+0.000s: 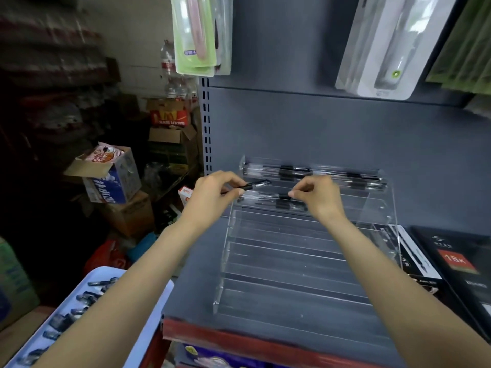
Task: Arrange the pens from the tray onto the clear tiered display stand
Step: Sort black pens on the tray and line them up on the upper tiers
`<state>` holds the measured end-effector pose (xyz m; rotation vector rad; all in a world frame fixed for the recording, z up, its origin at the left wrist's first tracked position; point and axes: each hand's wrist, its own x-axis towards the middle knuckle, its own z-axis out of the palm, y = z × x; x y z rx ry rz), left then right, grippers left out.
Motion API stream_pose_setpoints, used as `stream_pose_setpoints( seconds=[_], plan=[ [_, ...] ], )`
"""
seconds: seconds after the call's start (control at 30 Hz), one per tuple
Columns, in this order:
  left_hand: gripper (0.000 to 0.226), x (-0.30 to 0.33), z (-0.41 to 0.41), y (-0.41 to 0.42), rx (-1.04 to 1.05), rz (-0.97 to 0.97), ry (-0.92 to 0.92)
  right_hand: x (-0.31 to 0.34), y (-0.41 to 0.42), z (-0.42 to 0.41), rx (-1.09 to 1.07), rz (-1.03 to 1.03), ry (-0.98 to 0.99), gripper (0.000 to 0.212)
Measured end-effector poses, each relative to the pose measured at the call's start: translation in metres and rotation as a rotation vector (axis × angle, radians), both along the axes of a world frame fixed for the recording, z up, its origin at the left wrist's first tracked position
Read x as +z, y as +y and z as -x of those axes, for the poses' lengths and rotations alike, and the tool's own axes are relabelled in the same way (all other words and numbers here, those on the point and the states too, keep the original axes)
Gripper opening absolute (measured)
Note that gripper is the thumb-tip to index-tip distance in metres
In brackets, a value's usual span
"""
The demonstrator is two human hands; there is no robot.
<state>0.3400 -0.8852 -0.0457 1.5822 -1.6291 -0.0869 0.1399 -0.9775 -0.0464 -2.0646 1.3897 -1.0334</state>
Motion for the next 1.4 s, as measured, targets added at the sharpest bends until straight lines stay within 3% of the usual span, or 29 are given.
stream_pose_setpoints(
  seconds=[0.2, 0.4, 0.47, 0.53, 0.6, 0.73, 0.8, 0.93, 1.03, 1.13, 1.2, 1.4],
  plan=[
    [0.013, 0.0, -0.009, -0.001, -0.007, -0.005, -0.003, 0.002, -0.005, 0.014, -0.027, -0.067, -0.161, 0.007],
    [0.015, 0.001, -0.005, -0.008, -0.044, -0.006, -0.015, -0.003, -0.012, -0.002, -0.027, -0.027, 0.088, 0.008],
    [0.019, 0.001, -0.002, -0.011, -0.056, -0.013, -0.023, -0.006, -0.016, -0.006, -0.014, -0.033, 0.134, 0.016],
    [0.022, 0.002, 0.0, -0.013, -0.075, -0.02, -0.039, -0.005, -0.016, -0.007, 0.015, -0.026, 0.145, 0.011],
    [0.02, 0.003, 0.002, -0.014, -0.087, -0.027, -0.041, 0.0, -0.011, -0.004, 0.055, 0.007, 0.065, 0.001],
    [0.016, 0.006, 0.009, -0.017, -0.113, -0.039, -0.029, 0.012, 0.006, 0.003, 0.234, -0.055, -0.236, 0.009],
    [0.015, 0.007, 0.017, -0.021, -0.135, -0.035, -0.033, 0.013, 0.01, 0.005, 0.286, -0.048, -0.228, 0.011],
    [0.018, 0.008, 0.021, -0.022, -0.107, 0.019, -0.036, 0.013, 0.006, 0.016, 0.209, -0.032, -0.293, 0.008],
    [0.04, 0.003, 0.01, -0.021, 0.072, 0.035, -0.031, 0.008, -0.002, 0.033, 0.065, -0.027, -0.342, 0.006],
    [0.057, -0.003, 0.0, -0.023, 0.157, -0.145, 0.03, 0.002, -0.006, 0.035, -0.01, -0.035, -0.292, 0.006],
    [0.05, -0.007, -0.001, -0.024, 0.111, -0.227, 0.043, 0.0, -0.006, 0.028, -0.002, -0.025, -0.206, 0.004],
    [0.041, -0.011, 0.0, -0.021, 0.077, -0.217, 0.149, -0.002, -0.007, 0.013, 0.008, 0.013, 0.102, 0.006]
  ],
)
